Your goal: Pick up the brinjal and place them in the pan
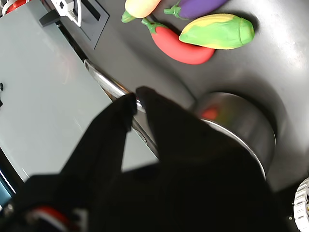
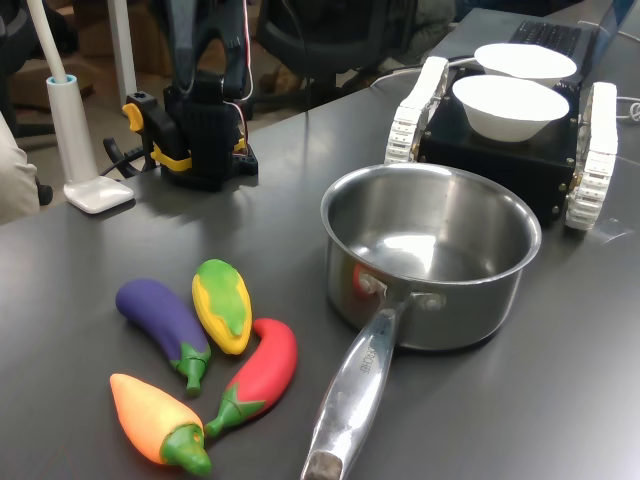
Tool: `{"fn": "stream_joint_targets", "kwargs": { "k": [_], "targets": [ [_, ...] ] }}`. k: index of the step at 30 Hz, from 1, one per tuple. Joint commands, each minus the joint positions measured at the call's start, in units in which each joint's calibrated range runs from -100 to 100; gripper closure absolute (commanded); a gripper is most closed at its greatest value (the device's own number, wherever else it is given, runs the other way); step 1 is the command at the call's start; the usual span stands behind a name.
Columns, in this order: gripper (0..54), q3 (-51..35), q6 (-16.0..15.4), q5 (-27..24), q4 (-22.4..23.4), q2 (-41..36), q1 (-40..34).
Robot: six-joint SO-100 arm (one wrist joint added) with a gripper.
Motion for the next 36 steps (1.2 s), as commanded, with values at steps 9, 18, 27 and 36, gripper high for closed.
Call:
{"fn": "stream_joint_targets", "kwargs": {
  "k": [9, 18, 27, 36],
  "targets": [
    [52.4, -13.81, -0.61, 2.78, 0.51, 10.93, 5.15],
    [46.3, -17.26, -0.70, 6.94, -0.17, 17.42, 5.95],
    [39.0, -17.72, -0.70, 12.06, -4.35, 23.67, 6.64],
    [31.2, -15.54, -1.12, 19.63, -8.36, 27.72, 8.13]
  ]
}}
